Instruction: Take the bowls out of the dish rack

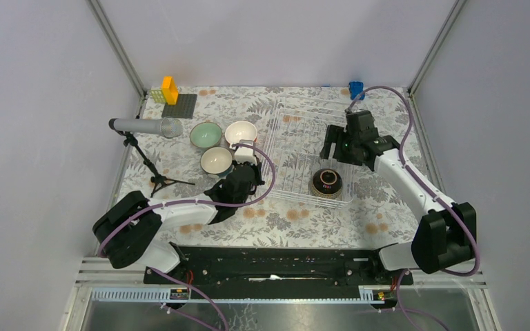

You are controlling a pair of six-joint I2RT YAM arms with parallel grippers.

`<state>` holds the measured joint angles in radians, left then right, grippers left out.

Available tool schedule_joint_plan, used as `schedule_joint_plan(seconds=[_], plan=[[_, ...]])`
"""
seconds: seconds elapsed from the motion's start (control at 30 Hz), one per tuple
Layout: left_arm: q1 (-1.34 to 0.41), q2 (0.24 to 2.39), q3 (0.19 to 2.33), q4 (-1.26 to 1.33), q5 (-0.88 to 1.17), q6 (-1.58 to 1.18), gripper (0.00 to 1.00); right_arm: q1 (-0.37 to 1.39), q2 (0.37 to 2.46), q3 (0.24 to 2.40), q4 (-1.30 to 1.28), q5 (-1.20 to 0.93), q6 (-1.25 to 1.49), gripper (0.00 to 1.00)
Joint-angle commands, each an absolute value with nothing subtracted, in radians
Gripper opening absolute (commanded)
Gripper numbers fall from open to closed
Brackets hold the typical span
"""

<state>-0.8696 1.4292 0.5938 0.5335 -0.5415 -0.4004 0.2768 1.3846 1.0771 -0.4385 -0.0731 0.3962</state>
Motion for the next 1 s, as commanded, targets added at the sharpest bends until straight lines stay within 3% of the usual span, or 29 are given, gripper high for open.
schedule_joint_plan(seconds=[0.0,0.27,0.73,0.97], plan=[[-0.876,1.386,0.602,0.594,-0.533,-0.410,0.00,0.372,1.395,1.157,-0.612,0.118,0.364,0.83],[-0.874,1.381,0.596,0.601,-0.522,-0.414,0.00,0.412,1.411,1.187,-0.741,0.198,0.348,0.53],[-0.875,1.371,0.594,0.600,-0.525,-0.415,0.00,0.417,1.534,1.181,-0.740,0.185,0.326,0.46],[-0.875,1.378,0.594,0.600,-0.522,-0.418,0.00,0.466,1.655,1.259,-0.574,0.028,0.338,0.43]])
